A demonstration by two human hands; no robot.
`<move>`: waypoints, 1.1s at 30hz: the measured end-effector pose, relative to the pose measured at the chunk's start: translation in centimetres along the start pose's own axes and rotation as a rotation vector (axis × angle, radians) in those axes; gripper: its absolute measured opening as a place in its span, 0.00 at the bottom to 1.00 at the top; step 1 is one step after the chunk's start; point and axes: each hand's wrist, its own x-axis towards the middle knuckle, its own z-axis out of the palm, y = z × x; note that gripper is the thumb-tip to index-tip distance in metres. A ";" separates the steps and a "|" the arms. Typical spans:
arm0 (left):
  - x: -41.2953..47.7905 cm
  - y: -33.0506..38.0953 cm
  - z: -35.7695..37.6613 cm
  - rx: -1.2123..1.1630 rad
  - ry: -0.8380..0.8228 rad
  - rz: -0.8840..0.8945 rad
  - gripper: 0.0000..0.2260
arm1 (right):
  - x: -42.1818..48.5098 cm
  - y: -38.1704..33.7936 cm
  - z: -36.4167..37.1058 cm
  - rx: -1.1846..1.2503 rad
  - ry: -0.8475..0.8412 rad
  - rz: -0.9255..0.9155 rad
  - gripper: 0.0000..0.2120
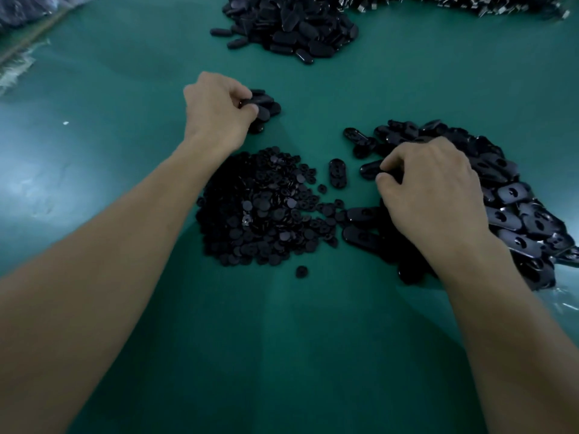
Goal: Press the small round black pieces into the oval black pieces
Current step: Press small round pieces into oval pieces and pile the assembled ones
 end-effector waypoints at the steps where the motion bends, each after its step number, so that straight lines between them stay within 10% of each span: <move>1: 0.0 0.1 0.0 0.028 -0.003 0.011 0.11 | 0.0 0.0 0.0 0.011 0.002 0.003 0.10; 33: -9.2 3.6 -0.8 -0.251 -0.183 0.295 0.03 | 0.3 -0.7 -0.1 0.421 0.301 -0.186 0.05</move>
